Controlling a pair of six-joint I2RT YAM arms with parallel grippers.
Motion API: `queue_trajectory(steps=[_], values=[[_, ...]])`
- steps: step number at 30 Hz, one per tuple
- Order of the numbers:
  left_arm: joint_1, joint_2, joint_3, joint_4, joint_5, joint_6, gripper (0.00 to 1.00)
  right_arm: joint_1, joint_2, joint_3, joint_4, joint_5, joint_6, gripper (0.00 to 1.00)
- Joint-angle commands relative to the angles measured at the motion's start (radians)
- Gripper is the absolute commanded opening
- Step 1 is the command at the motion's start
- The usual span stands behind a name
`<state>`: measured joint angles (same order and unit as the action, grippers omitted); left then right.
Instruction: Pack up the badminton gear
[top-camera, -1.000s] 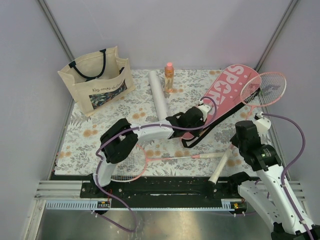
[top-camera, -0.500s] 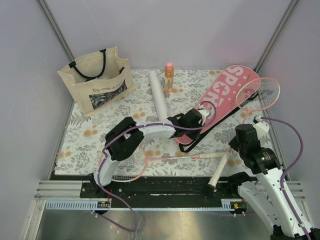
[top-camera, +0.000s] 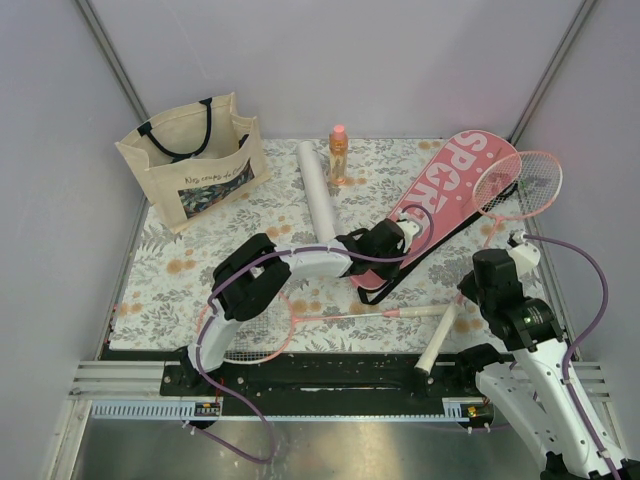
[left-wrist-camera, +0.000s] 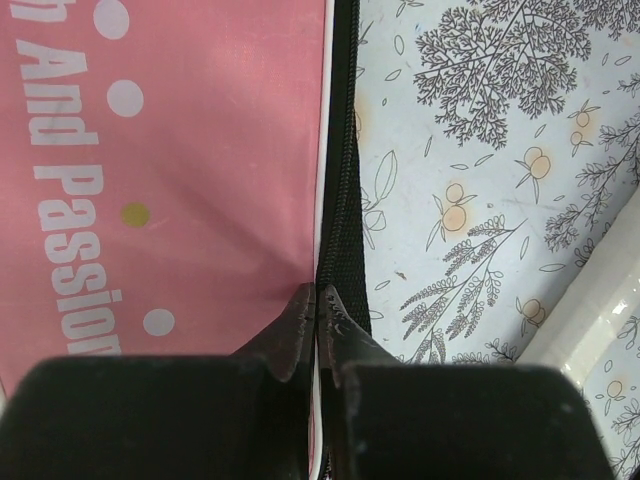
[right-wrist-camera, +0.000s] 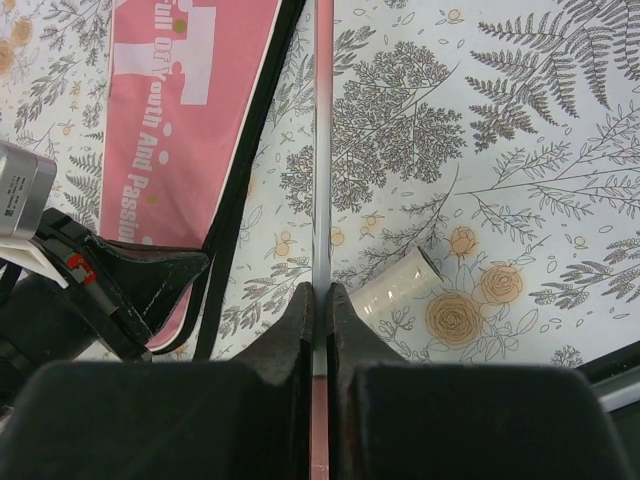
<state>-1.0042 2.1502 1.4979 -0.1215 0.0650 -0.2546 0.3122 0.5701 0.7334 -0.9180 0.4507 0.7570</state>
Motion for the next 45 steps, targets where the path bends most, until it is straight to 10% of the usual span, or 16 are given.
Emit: queue_trajectory(steps=[1, 45], values=[[-0.002, -0.047, -0.013, 0.034, -0.021, 0.008, 0.00, -0.005, -0.001, 0.011, 0.071, 0.002, 0.007, 0.00], [0.029, -0.239, -0.019, 0.114, 0.018, -0.181, 0.00, -0.056, 0.123, -0.198, 0.255, -0.018, 0.088, 0.00]])
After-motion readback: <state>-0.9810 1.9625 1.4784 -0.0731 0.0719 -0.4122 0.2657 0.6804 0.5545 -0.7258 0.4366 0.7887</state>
